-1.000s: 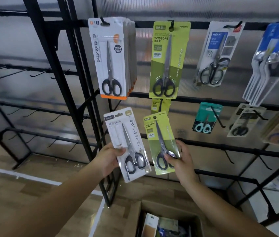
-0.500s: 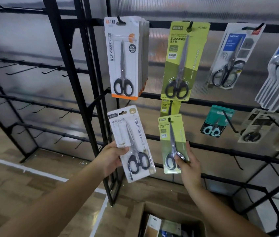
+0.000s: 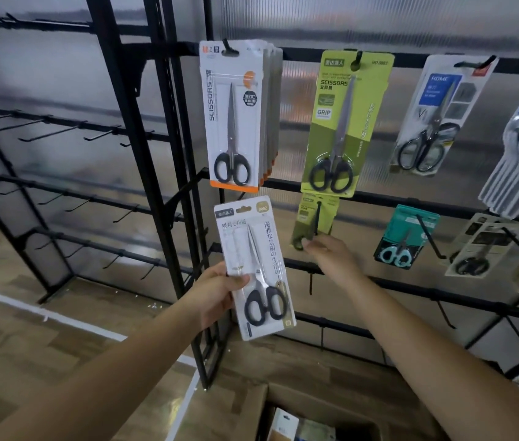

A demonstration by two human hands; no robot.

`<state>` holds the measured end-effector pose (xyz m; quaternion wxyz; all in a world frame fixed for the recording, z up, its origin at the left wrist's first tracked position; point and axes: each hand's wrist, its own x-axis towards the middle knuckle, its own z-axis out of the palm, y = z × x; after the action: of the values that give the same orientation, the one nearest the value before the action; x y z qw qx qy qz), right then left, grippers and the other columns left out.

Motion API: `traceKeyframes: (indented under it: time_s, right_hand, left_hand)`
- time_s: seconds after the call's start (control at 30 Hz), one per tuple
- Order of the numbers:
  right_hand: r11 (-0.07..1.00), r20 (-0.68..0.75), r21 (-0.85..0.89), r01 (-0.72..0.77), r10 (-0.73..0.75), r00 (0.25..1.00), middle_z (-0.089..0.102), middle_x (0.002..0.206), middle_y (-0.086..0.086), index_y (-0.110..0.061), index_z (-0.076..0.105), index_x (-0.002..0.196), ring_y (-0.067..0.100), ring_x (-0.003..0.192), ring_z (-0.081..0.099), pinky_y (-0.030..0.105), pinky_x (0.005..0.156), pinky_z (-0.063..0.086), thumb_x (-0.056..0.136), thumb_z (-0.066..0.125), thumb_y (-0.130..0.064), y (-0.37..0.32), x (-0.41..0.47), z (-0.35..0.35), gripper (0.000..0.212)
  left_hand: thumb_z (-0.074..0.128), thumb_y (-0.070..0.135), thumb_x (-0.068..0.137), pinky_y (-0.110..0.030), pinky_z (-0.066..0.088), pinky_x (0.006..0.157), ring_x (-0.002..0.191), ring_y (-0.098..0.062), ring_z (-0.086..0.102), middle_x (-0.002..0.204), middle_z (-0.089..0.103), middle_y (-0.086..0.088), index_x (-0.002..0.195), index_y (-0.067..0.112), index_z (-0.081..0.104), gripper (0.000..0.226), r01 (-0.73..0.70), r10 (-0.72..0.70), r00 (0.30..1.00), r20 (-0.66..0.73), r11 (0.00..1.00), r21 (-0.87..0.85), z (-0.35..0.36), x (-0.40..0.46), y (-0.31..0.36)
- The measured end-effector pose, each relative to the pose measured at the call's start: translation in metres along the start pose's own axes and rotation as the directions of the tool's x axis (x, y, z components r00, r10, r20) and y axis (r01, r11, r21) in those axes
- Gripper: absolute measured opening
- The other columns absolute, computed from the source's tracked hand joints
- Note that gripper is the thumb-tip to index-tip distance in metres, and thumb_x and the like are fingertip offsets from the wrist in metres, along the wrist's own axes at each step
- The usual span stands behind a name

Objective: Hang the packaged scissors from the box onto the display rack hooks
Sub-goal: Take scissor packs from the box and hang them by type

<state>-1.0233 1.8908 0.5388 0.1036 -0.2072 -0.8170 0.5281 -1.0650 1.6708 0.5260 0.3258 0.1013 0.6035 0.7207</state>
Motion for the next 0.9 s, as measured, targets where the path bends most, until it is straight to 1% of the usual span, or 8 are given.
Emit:
traceKeyframes:
  time_s: [0.07,0.13,0.27,0.33,0.43,0.63,0.77,0.9]
  right_hand:
    - [0.989,0.075,0.146,-0.006,-0.005,0.997,0.061,0.110,-0.002,-0.014,0.038,0.141,0.019,0.106,0.059,0.032,0.085,0.048,0.090,0.058,-0.034,-0.002,-0.017,0.006,0.058]
    - [0.974,0.082,0.227,-0.030,0.011,0.997,0.061,0.101,-0.007,-0.016,0.027,0.146,0.021,0.104,0.061,0.030,0.077,0.050,0.089,0.061,-0.031,-0.003,-0.028,0.010,0.068]
    - [0.960,0.213,0.276,-0.039,-0.022,0.977,0.061,0.118,-0.003,-0.019,0.043,0.137,0.017,0.111,0.059,0.026,0.081,0.052,0.085,0.066,-0.025,-0.005,-0.045,0.018,0.057]
    - [0.963,0.256,0.269,-0.014,-0.057,0.965,0.065,0.113,-0.002,-0.019,0.049,0.130,0.013,0.105,0.062,0.024,0.079,0.054,0.082,0.070,-0.011,-0.001,-0.051,0.020,0.053]
    - [0.968,0.169,0.249,0.025,-0.069,0.983,0.067,0.111,0.007,-0.025,0.048,0.126,0.020,0.101,0.064,0.041,0.085,0.054,0.078,0.064,0.009,0.008,-0.055,0.015,0.061]
    - [0.930,-0.035,0.360,0.072,-0.063,0.997,0.069,0.104,0.002,-0.034,0.043,0.125,0.017,0.096,0.067,0.031,0.074,0.055,0.078,0.057,0.018,0.044,-0.064,-0.020,0.071]
    - [0.941,-0.183,0.334,0.057,0.005,0.983,0.068,0.103,-0.001,-0.029,0.045,0.129,0.012,0.096,0.066,0.024,0.070,0.055,0.079,0.059,0.015,0.069,-0.074,-0.057,0.068]
    - [0.951,-0.323,0.302,0.073,0.030,0.946,0.068,0.093,-0.015,-0.042,0.054,0.104,0.007,0.092,0.065,0.024,0.071,0.053,0.081,0.058,0.013,0.086,-0.087,-0.098,0.060]
  left_hand:
    - [0.052,-0.004,0.089,-0.033,0.056,0.067,0.087,-0.025,0.070,0.100,0.073,-0.011,0.110,0.008,0.063,0.027,-0.008,0.008,1.000,-0.011,1.000,0.008,0.001,0.000,0.001]
    - [0.052,-0.005,0.089,-0.033,0.057,0.067,0.089,-0.027,0.070,0.103,0.072,-0.013,0.109,0.008,0.064,0.026,-0.008,0.008,1.000,-0.005,1.000,0.005,0.004,0.000,0.001]
    - [0.050,-0.007,0.089,-0.036,0.057,0.074,0.098,-0.030,0.067,0.107,0.070,-0.015,0.111,0.006,0.063,0.029,0.001,-0.001,1.000,0.019,1.000,-0.005,0.013,0.004,-0.002]
    - [0.050,-0.007,0.088,-0.037,0.056,0.074,0.097,-0.030,0.067,0.107,0.070,-0.017,0.112,0.005,0.063,0.030,0.010,-0.011,0.999,0.038,1.000,0.008,0.019,0.005,-0.004]
    - [0.052,-0.009,0.087,-0.037,0.057,0.070,0.092,-0.030,0.069,0.104,0.071,-0.017,0.111,0.004,0.064,0.030,0.013,-0.014,0.998,0.067,1.000,0.009,0.033,0.008,-0.009]
    - [0.068,0.000,0.081,-0.037,0.057,0.072,0.090,-0.029,0.067,0.099,0.069,-0.014,0.099,0.004,0.063,0.019,-0.082,0.068,0.996,0.049,0.927,0.366,0.077,0.027,-0.014]
    - [0.069,0.011,0.083,-0.013,0.044,0.058,0.068,-0.008,0.058,0.074,0.063,0.007,0.077,0.018,0.059,0.014,-0.253,0.171,0.967,0.187,0.692,0.676,0.107,0.047,-0.018]
    - [0.061,0.012,0.087,-0.019,0.039,0.067,0.072,-0.005,0.053,0.076,0.059,0.011,0.081,0.019,0.062,0.009,-0.472,0.299,0.873,0.385,0.326,0.819,0.145,0.060,-0.019]
